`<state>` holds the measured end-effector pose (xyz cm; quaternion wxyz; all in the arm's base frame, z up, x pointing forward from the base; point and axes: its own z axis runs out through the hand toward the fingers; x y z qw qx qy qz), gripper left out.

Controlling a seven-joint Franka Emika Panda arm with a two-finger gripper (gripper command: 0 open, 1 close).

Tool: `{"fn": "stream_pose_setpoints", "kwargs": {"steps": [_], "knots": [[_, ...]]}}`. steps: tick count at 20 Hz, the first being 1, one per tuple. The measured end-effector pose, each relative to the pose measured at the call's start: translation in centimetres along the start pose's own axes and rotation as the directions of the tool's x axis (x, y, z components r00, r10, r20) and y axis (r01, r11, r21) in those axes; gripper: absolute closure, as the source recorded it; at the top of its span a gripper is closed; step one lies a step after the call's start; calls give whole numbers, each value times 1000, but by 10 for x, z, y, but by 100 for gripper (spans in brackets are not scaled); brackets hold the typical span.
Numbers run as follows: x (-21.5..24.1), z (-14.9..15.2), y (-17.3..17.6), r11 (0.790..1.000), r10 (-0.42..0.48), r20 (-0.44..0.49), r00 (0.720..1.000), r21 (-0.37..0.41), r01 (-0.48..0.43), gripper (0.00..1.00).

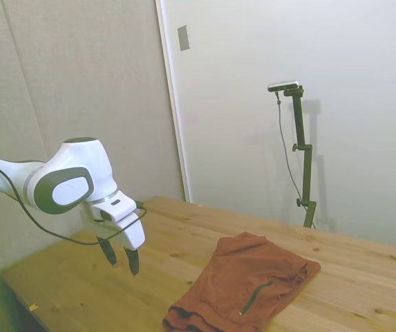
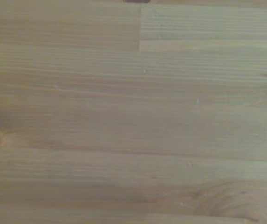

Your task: Unfold the shorts

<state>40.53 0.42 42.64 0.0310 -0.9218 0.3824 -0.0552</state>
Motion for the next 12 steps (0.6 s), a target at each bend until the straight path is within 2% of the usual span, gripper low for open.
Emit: {"fn": "stream_pose_setpoints", "kwargs": {"steps": [2, 4, 7, 9, 10, 11, 12], "knots": [[3, -2, 1, 1000, 9, 0, 1000, 7, -9, 0], [25, -17, 7, 997, 62, -26, 998, 37, -61, 0], [94, -51, 37, 978, 193, -75, 978, 92, -186, 0], [144, -59, 55, 959, 269, -96, 958, 116, -257, 0], [170, -58, 62, 947, 309, -113, 944, 127, -295, 0], [223, -31, 57, 930, 362, -119, 925, 108, -350, 0], [225, -34, 54, 928, 367, -124, 922, 116, -354, 0]]}}
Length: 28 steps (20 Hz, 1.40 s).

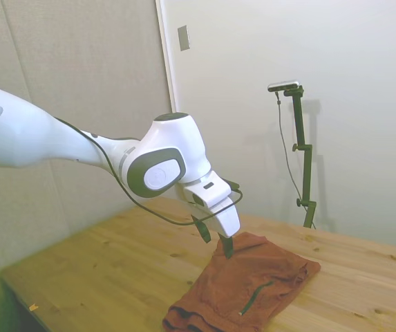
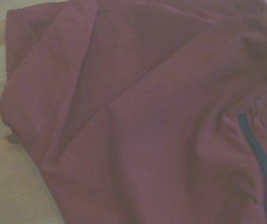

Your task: Unfold the shorts

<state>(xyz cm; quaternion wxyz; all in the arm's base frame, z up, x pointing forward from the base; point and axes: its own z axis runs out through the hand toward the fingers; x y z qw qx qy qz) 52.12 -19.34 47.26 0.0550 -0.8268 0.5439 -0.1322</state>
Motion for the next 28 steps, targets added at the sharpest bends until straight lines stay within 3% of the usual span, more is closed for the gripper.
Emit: {"fn": "stream_pose_setpoints", "kwargs": {"steps": [4, 7, 14, 20, 21, 28], "knots": [[32, -5, -10, 997, 75, -42, 996, 29, -74, 0], [76, 14, -12, 984, 173, -62, 983, 54, -170, 0], [136, 83, -21, 923, 374, 2, 927, 94, -373, 0], [165, 105, -13, 875, 477, 7, 879, 94, -475, 0], [168, 108, -13, 871, 485, 5, 875, 93, -483, 100], [168, 132, -20, 871, 486, 21, 874, 67, -486, 100]]}}
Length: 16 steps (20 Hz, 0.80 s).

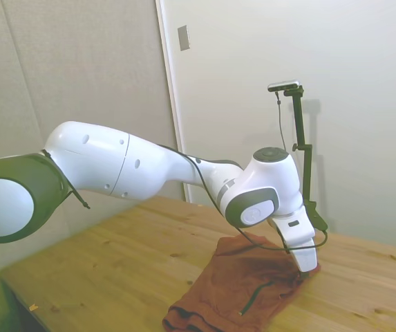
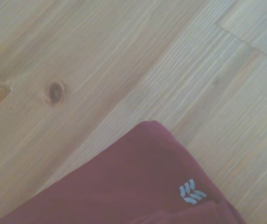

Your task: Unfold the shorts

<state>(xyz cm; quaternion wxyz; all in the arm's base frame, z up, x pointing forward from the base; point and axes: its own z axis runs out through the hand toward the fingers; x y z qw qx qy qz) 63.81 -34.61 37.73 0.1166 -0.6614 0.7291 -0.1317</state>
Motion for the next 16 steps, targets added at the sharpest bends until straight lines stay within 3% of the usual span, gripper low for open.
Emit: {"fn": "stream_pose_setpoints", "kwargs": {"steps": [16], "knots": [[13, 15, 10, 1000, 30, 24, 999, -2, -30, 100]]}}
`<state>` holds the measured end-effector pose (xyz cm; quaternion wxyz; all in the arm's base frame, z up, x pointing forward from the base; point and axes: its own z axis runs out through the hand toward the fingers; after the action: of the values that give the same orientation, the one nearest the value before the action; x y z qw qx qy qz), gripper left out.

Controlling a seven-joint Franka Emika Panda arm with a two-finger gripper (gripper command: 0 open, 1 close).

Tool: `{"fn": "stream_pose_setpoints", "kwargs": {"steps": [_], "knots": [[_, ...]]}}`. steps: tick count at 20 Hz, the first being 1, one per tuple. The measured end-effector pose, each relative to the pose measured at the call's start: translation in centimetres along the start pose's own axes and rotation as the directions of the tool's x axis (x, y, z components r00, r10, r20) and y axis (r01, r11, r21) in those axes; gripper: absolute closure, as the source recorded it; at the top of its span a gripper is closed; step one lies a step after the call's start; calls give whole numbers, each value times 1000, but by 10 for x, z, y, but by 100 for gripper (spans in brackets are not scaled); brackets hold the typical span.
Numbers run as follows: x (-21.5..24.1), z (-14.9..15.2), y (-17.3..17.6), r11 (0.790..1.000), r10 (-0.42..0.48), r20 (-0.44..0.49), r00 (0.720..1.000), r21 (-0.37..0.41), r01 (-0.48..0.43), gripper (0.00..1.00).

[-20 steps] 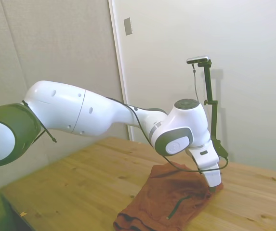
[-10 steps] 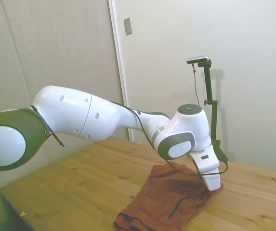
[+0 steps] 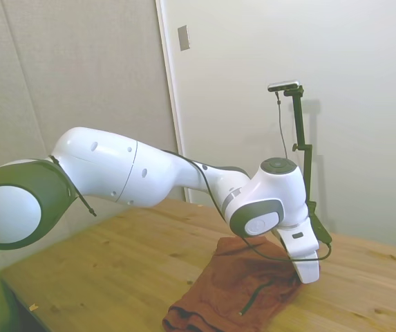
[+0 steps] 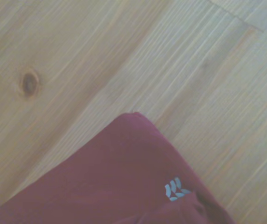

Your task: Unfold the shorts

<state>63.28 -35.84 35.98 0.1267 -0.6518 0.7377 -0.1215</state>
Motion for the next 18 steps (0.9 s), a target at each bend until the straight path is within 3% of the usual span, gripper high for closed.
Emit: {"fn": "stream_pose_setpoints", "kwargs": {"steps": [9, 14, 18], "knots": [[-9, -26, 3, 994, -99, 24, 995, 59, 97, 100], [-54, -91, 16, 966, -215, -8, 977, 146, 213, 100], [-126, -149, 19, 924, -329, -60, 943, 188, 334, 100]]}}
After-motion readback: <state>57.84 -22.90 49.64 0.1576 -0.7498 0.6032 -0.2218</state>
